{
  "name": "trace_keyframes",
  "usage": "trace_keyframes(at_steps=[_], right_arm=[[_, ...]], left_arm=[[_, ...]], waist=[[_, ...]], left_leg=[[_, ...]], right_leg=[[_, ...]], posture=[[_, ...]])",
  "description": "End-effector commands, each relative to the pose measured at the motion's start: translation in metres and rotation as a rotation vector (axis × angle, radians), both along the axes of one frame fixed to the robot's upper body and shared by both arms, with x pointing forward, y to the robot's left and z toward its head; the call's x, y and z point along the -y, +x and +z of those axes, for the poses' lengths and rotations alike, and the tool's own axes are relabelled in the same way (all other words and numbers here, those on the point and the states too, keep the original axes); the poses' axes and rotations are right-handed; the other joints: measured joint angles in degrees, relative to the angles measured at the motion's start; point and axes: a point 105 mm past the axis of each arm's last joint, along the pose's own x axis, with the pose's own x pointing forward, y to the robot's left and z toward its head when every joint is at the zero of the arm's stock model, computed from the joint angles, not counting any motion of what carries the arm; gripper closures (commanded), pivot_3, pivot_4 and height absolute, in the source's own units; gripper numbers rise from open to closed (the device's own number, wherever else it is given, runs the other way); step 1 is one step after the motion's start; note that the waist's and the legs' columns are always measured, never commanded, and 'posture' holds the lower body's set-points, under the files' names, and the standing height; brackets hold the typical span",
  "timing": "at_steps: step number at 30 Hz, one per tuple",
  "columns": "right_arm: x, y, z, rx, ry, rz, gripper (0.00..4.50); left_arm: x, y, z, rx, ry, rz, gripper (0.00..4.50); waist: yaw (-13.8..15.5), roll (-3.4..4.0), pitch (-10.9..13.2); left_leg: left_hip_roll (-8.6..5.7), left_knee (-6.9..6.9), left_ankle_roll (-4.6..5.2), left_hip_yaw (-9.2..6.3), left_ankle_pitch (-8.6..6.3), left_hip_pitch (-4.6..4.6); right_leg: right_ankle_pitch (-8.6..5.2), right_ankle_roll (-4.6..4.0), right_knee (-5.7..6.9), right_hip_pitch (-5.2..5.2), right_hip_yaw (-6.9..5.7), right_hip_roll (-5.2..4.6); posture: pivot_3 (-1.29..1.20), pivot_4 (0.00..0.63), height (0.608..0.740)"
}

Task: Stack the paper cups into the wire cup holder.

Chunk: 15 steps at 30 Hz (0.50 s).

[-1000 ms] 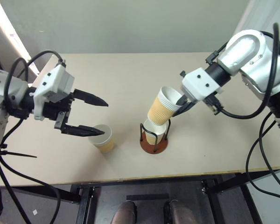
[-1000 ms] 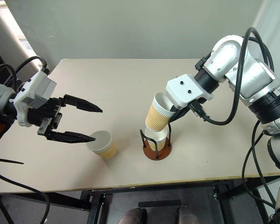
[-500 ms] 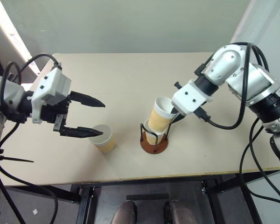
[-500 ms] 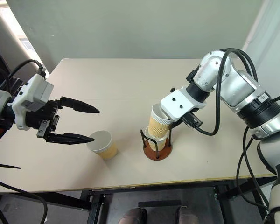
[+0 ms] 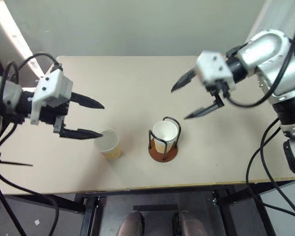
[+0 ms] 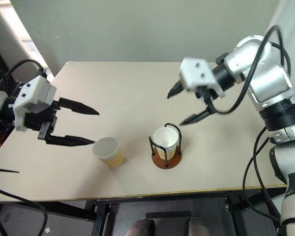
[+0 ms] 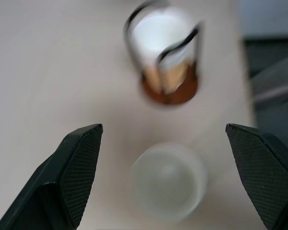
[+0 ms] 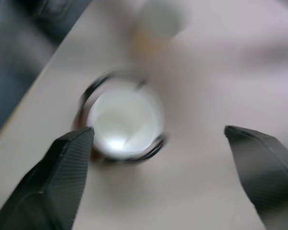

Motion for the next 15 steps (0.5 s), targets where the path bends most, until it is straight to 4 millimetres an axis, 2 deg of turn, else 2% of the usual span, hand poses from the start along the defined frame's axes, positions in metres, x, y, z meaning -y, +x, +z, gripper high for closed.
trace_keyframes(at_steps=[1,3,7,15], right_arm=[[-0.006,-0.027,0.008,-0.144,0.175,0.011,0.03],[-0.013,-0.034,0.0,-0.182,0.217,-0.004,0.03],[-0.026,-0.039,0.005,-0.251,0.364,-0.052,0.03],[-0.028,-0.053,-0.003,-0.252,0.374,-0.069,0.03]], left_arm=[[-0.005,0.013,-0.008,-0.003,0.14,-0.032,0.09],[-0.006,0.026,-0.016,0.0,0.212,-0.037,0.09],[-0.006,0.044,-0.029,-0.009,0.304,-0.067,0.09],[0.005,0.045,-0.058,-0.09,0.388,-0.171,0.09]], waist=[[0.29,-0.03,-0.02],[0.36,-0.02,-0.01],[0.16,-0.02,0.0],[0.24,-0.05,-0.01]], left_leg=[[0.0,-0.01,-0.01,-0.03,0.0,-0.01],[-0.03,0.0,-0.01,-0.02,0.0,-0.04],[-0.03,0.04,0.0,0.0,0.0,-0.08],[-0.04,0.05,0.04,-0.04,-0.01,-0.29]], right_leg=[[0.0,0.0,-0.03,0.03,-0.01,0.0],[-0.01,-0.01,-0.05,0.03,0.0,-0.01],[0.07,0.12,-0.06,-0.03,0.02,-0.01],[0.17,0.31,-0.32,-0.06,-0.04,0.01]], posture=[[0.0,0.15,0.74],[0.0,0.15,0.74],[0.0,0.15,0.74],[0.0,0.15,0.74]])
